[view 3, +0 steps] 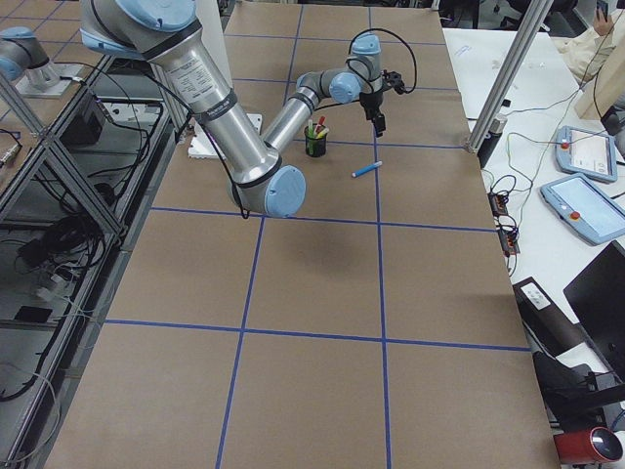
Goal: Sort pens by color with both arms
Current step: 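Lay the blue highlighter on the table farther from the robot, release, then move the left gripper over the pen cup while the right gripper waits, then lower the left gripper and grasp the red marker in the cup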
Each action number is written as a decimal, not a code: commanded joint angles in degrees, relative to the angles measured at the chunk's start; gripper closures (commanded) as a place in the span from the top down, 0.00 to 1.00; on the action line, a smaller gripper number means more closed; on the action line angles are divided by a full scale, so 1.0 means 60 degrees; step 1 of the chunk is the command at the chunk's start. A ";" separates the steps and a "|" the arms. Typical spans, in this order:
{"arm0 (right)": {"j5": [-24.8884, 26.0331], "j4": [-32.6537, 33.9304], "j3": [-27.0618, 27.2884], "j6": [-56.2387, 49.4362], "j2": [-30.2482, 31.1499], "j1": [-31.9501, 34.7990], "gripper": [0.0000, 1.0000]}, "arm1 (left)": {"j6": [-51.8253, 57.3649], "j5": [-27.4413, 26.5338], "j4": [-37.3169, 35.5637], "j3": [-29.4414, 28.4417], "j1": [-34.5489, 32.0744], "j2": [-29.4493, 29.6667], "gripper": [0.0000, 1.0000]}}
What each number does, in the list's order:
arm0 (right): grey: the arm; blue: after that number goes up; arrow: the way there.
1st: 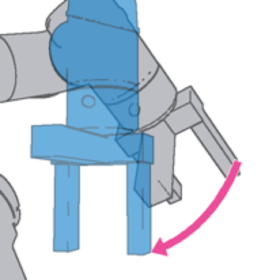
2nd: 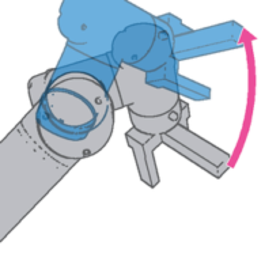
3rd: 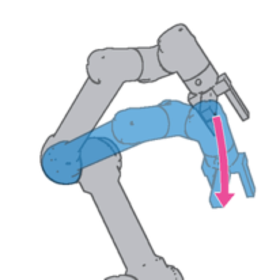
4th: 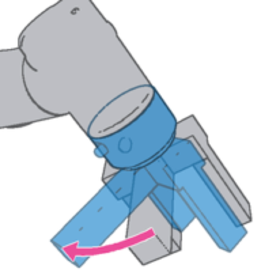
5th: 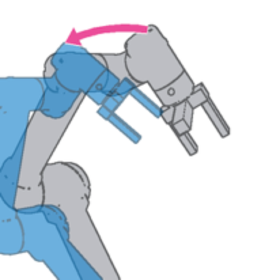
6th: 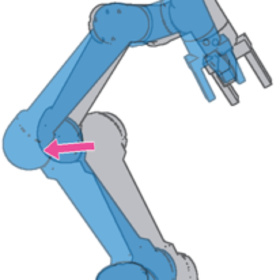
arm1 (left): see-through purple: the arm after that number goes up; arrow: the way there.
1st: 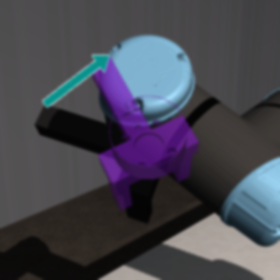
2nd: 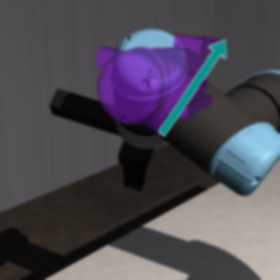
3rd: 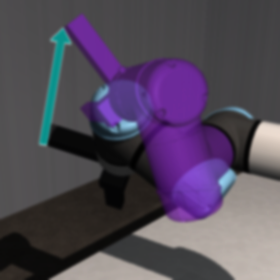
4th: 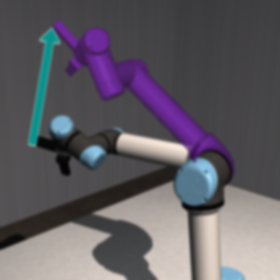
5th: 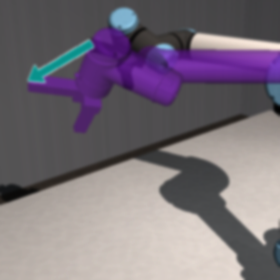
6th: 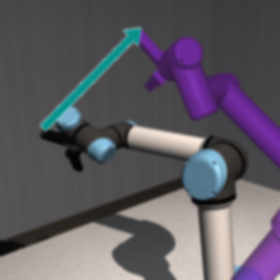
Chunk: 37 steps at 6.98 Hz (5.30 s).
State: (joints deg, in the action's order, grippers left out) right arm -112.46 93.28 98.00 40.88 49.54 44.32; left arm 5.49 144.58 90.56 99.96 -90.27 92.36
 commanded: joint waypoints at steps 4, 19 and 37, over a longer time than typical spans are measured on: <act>-0.2958 0.2193 0.0190 -0.2854 0.0573 0.2526 0.99 | -0.5621 0.0016 -0.0049 0.0858 0.3055 0.2443 1.00; -0.2482 0.2589 0.0307 -0.2711 0.0781 0.2428 0.99 | -1.0539 -0.1216 0.0010 -0.2094 0.9273 0.7733 0.90; -0.2467 0.2574 0.0366 -0.2565 0.0767 0.2399 0.99 | -1.0451 -0.1143 0.0771 -0.2890 0.9346 0.7942 0.34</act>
State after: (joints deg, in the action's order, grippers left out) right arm -127.27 108.72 100.20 25.49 54.14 58.71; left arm -57.19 137.72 95.18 82.61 -34.34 140.04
